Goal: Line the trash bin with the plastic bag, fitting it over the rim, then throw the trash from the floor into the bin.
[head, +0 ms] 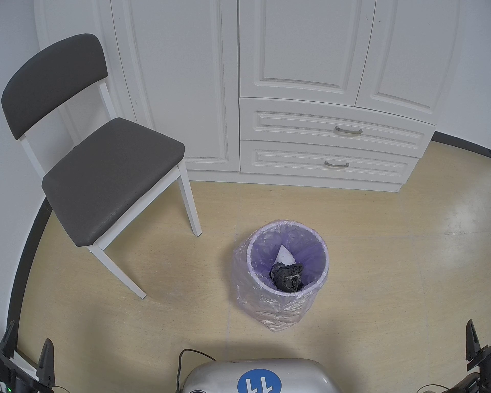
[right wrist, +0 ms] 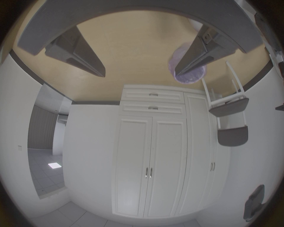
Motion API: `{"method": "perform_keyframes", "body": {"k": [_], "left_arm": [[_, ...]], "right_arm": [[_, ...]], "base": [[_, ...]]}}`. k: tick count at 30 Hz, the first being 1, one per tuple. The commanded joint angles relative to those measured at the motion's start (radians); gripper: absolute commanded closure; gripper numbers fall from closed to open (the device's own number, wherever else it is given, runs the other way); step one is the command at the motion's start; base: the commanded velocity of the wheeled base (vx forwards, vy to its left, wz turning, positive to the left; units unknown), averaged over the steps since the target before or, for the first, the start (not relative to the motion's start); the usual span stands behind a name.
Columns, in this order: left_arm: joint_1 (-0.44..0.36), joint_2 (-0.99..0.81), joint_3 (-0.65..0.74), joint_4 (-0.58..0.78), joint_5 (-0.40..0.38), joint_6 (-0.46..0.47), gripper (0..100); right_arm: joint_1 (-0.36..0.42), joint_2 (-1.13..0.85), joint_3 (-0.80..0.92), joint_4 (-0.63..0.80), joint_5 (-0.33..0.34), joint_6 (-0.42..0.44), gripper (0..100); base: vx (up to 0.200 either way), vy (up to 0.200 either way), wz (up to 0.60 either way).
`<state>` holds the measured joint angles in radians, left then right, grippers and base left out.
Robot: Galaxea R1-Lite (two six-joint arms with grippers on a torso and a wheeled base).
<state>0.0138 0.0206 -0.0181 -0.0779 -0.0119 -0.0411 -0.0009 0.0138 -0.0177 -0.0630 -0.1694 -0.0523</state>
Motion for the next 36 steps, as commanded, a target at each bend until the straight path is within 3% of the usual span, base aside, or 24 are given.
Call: {"method": "perform_keyframes", "body": {"k": [1, 11, 13, 14, 16, 22, 24, 26, 28, 36], "left_arm": [[-0.003, -0.021, 0.018, 0.007, -0.002, 0.01, 0], [-0.003, -0.021, 0.017, 0.018, 0.012, -0.003, 0], [-0.003, -0.021, 0.017, 0.018, 0.061, 0.02, 0], [-0.003, -0.021, 0.017, 0.018, 0.113, 0.058, 0], [-0.003, -0.021, 0.017, 0.018, 0.141, 0.078, 0], [-0.003, -0.021, 0.017, 0.018, 0.132, 0.093, 0], [-0.003, -0.021, 0.017, 0.018, 0.141, 0.141, 0], [-0.003, -0.021, 0.018, 0.004, 0.211, 0.228, 0], [-0.003, -0.021, 0.018, 0.003, 0.254, 0.242, 0], [-0.005, -0.021, 0.018, 0.007, 0.233, 0.185, 0]], "right_arm": [[-0.001, -0.012, 0.018, 0.02, -0.01, 0.003, 0], [-0.001, -0.012, 0.018, 0.022, -0.016, 0.008, 0], [-0.001, -0.012, 0.018, 0.022, -0.027, 0.008, 0], [-0.001, -0.012, 0.018, 0.022, -0.048, 0.008, 0], [-0.001, -0.012, 0.018, 0.022, -0.082, 0.009, 0], [-0.001, -0.012, 0.016, 0.023, -0.137, 0.04, 0], [-0.001, -0.012, 0.018, 0.022, -0.162, 0.043, 0], [-0.002, -0.012, 0.018, 0.022, -0.205, 0.043, 0], [-0.002, -0.014, 0.018, 0.022, -0.206, 0.043, 0], [-0.002, -0.012, 0.016, 0.022, -0.174, 0.026, 0]], "base": [[0.0, 0.0, 0.0], [0.0, 0.0, 0.0], [0.0, 0.0, 0.0], [0.0, 0.0, 0.0], [0.0, 0.0, 0.0], [0.0, 0.0, 0.0], [0.0, 0.0, 0.0], [0.0, 0.0, 0.0], [0.0, 0.0, 0.0], [0.0, 0.0, 0.0]]}}
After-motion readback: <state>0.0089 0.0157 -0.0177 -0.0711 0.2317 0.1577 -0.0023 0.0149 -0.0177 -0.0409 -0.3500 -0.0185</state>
